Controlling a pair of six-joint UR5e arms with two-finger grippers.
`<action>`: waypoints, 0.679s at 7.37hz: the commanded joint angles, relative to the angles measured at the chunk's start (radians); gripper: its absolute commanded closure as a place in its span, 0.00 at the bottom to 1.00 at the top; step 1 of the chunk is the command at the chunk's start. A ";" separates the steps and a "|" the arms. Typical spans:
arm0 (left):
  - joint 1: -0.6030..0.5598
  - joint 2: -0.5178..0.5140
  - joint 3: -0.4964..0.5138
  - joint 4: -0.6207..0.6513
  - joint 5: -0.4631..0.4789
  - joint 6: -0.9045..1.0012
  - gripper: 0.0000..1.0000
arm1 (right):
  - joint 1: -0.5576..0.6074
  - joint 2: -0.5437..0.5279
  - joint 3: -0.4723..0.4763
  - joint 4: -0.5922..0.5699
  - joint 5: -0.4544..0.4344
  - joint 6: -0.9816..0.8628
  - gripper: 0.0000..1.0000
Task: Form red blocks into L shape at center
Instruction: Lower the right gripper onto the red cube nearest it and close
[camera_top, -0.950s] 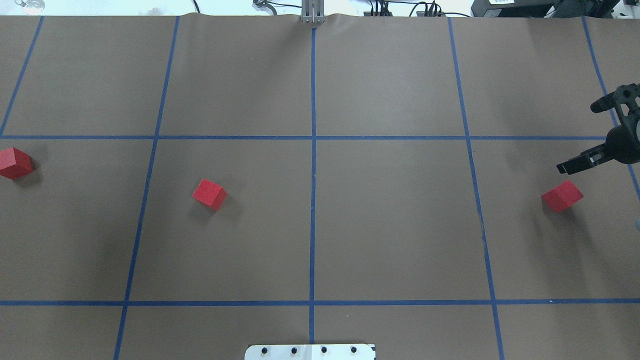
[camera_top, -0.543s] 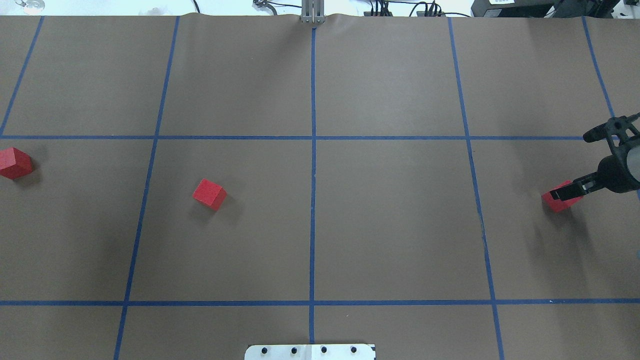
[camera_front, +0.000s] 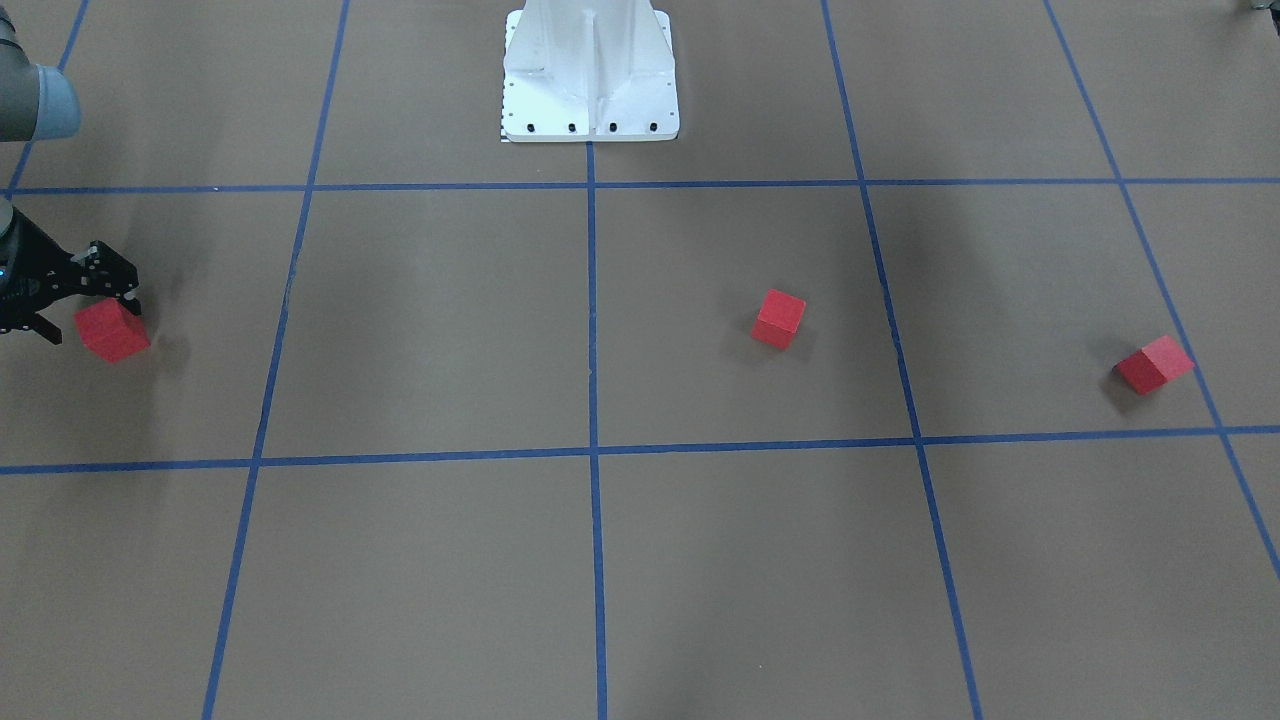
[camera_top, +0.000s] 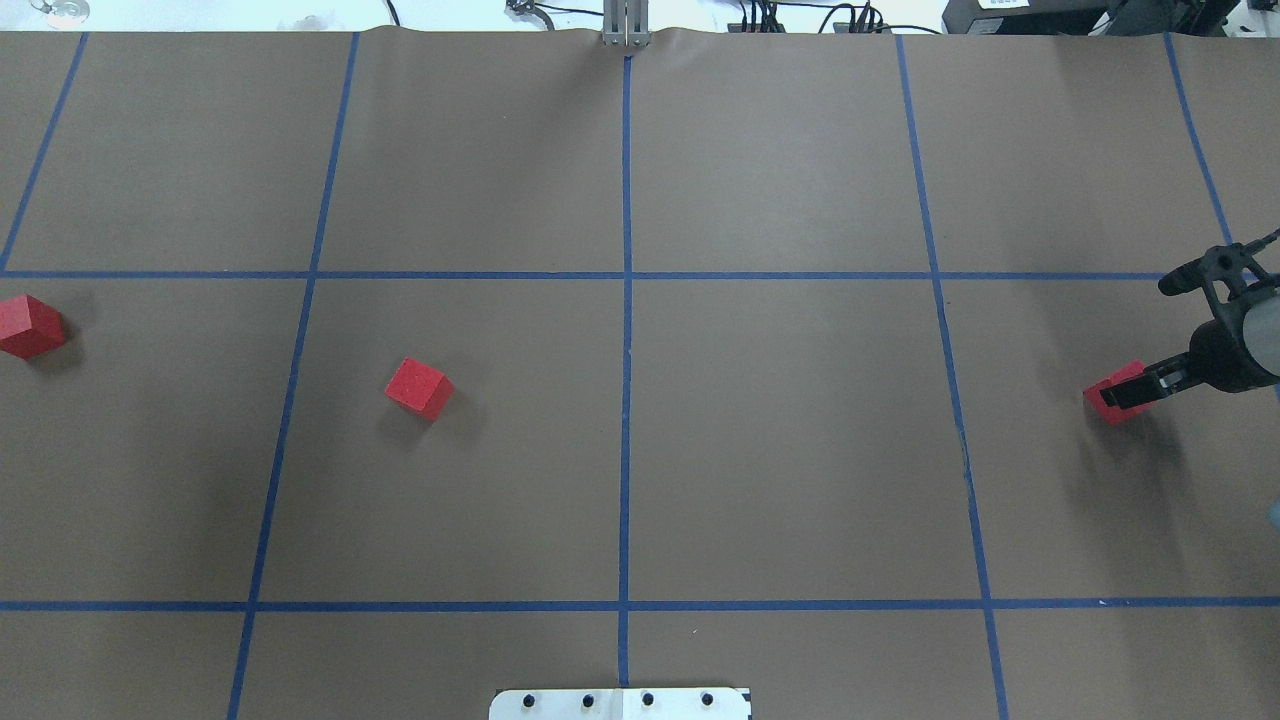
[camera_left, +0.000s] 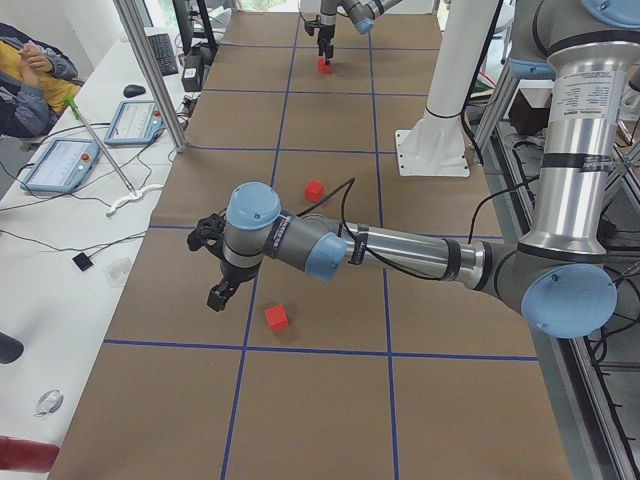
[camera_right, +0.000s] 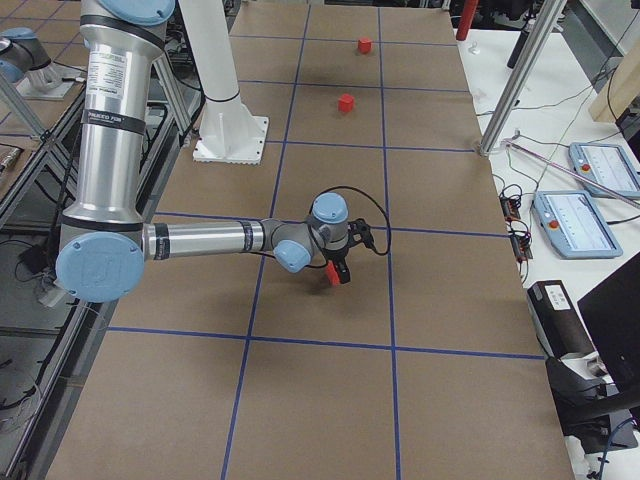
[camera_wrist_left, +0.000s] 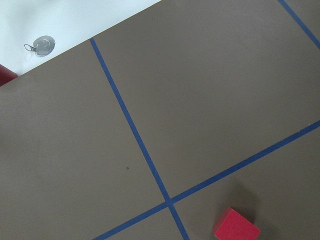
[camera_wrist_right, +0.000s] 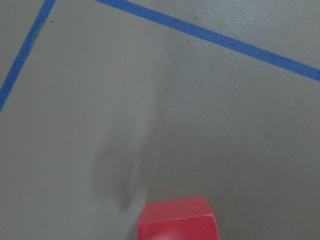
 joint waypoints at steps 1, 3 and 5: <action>0.000 0.000 0.000 0.000 0.000 0.000 0.00 | -0.009 0.004 -0.003 0.000 -0.001 -0.005 0.38; 0.000 0.002 0.000 0.000 0.000 0.000 0.00 | -0.007 0.008 0.017 -0.004 0.015 -0.004 1.00; 0.000 0.006 0.000 0.000 0.000 0.000 0.00 | 0.014 0.068 0.064 -0.081 0.025 0.016 1.00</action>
